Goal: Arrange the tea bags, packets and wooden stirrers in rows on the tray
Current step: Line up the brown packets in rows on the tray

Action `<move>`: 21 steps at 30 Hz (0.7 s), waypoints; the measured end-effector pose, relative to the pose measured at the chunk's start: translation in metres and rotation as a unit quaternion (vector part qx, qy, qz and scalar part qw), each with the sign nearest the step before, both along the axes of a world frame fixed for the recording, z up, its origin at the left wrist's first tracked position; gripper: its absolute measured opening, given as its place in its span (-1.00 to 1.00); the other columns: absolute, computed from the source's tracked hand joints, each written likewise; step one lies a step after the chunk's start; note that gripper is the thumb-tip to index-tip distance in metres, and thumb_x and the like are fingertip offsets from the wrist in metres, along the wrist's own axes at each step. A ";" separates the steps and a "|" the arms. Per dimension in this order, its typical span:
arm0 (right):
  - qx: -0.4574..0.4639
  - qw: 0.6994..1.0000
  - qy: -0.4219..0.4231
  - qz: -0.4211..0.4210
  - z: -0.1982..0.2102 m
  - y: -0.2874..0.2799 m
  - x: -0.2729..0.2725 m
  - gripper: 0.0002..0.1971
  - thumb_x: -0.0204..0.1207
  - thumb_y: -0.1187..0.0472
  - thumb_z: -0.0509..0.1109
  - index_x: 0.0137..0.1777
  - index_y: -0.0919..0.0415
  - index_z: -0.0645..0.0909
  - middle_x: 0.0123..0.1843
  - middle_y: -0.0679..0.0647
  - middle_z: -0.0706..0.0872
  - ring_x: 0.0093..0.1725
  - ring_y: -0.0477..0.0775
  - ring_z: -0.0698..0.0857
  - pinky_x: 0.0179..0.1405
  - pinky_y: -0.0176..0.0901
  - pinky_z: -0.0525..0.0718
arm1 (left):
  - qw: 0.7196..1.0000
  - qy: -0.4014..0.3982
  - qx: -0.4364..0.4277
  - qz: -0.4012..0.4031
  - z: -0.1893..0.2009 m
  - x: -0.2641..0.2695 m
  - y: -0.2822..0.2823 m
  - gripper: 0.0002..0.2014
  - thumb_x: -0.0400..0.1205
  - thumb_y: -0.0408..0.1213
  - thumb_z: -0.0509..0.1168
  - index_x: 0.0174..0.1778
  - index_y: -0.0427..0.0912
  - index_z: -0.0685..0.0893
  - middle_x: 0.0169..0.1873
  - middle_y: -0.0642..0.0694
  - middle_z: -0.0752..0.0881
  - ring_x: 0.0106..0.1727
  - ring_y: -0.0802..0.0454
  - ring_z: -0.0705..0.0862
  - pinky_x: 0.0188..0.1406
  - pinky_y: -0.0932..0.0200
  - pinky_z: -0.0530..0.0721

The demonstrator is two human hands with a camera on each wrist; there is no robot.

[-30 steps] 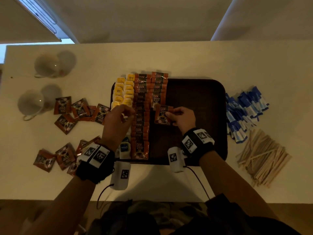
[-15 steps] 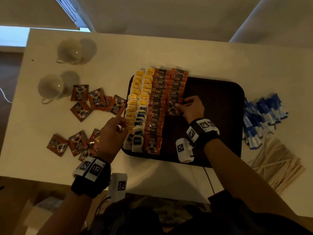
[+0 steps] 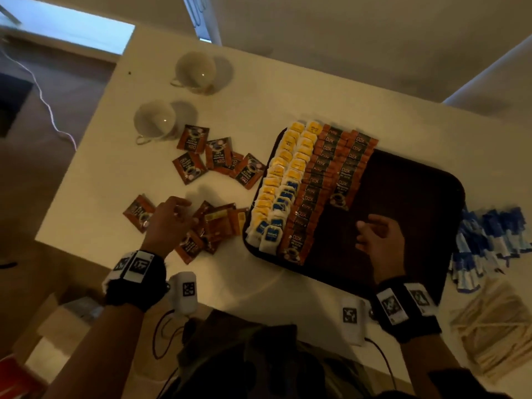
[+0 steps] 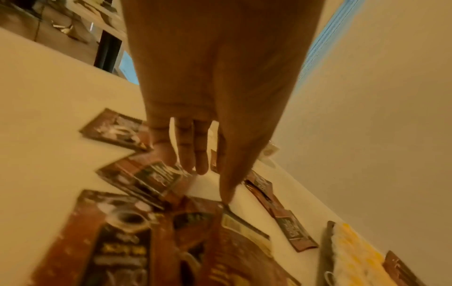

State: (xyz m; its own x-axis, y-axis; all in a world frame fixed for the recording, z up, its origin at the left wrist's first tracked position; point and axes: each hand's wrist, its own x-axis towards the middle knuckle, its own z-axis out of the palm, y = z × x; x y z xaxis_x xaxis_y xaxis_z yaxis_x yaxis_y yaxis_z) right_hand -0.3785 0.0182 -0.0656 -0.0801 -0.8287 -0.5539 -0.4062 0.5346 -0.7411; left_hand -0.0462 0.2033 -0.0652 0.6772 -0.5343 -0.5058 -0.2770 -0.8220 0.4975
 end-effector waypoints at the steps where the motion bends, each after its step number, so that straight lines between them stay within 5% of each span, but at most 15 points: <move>1: 0.005 1.000 0.000 0.003 0.001 0.008 -0.004 -0.68 0.55 0.25 0.39 0.29 0.19 0.50 0.10 0.08 0.61 -0.16 -0.08 0.64 -0.24 -0.23 0.64 | 0.999 -0.006 0.023 -0.030 -0.001 0.004 0.006 -0.49 0.43 -0.24 0.53 0.27 -0.12 0.53 0.16 -0.25 0.58 0.20 -0.25 0.58 0.09 -0.17 0.64; 6: 0.027 0.999 -0.005 0.027 0.006 0.038 -0.010 -0.78 0.58 0.28 0.36 0.21 0.22 0.57 0.05 0.13 0.64 -0.21 -0.04 0.64 -0.23 -0.18 0.64 | 0.980 -0.062 0.116 -0.149 -0.004 0.006 0.025 0.01 0.28 -0.09 0.61 0.59 -0.03 0.17 0.52 -0.35 0.13 0.54 -0.43 0.07 0.43 -0.43 0.21; 10: 0.020 0.999 -0.011 0.046 0.013 0.050 -0.005 -0.81 0.59 0.30 0.34 0.18 0.24 0.57 -0.12 0.02 0.63 -0.26 -0.05 0.62 -0.27 -0.19 0.63 | 0.951 -0.108 0.145 -0.251 -0.011 0.000 0.023 0.09 0.34 -0.03 0.55 0.64 0.10 -0.06 0.60 -0.24 0.00 0.58 -0.34 0.01 0.43 -0.47 0.23; 17: -0.002 0.998 -0.022 0.056 0.022 0.061 0.001 -0.85 0.59 0.28 0.34 0.13 0.19 0.58 -0.11 0.02 0.64 -0.28 -0.06 0.64 -0.30 -0.23 0.64 | 0.958 -0.114 0.100 -0.244 -0.010 0.015 0.002 -0.05 0.34 -0.01 0.55 0.59 0.12 0.16 0.55 -0.22 0.13 0.52 -0.34 0.11 0.35 -0.47 0.32; 21: -0.001 0.999 -0.022 0.040 0.024 0.066 -0.003 -0.86 0.59 0.28 0.34 0.12 0.17 0.58 -0.10 0.02 0.65 -0.26 -0.06 0.64 -0.27 -0.21 0.65 | 0.952 -0.132 0.062 -0.269 -0.003 0.006 -0.011 -0.15 0.38 0.06 0.49 0.56 0.09 0.23 0.55 -0.19 0.19 0.55 -0.30 0.11 0.46 -0.36 0.19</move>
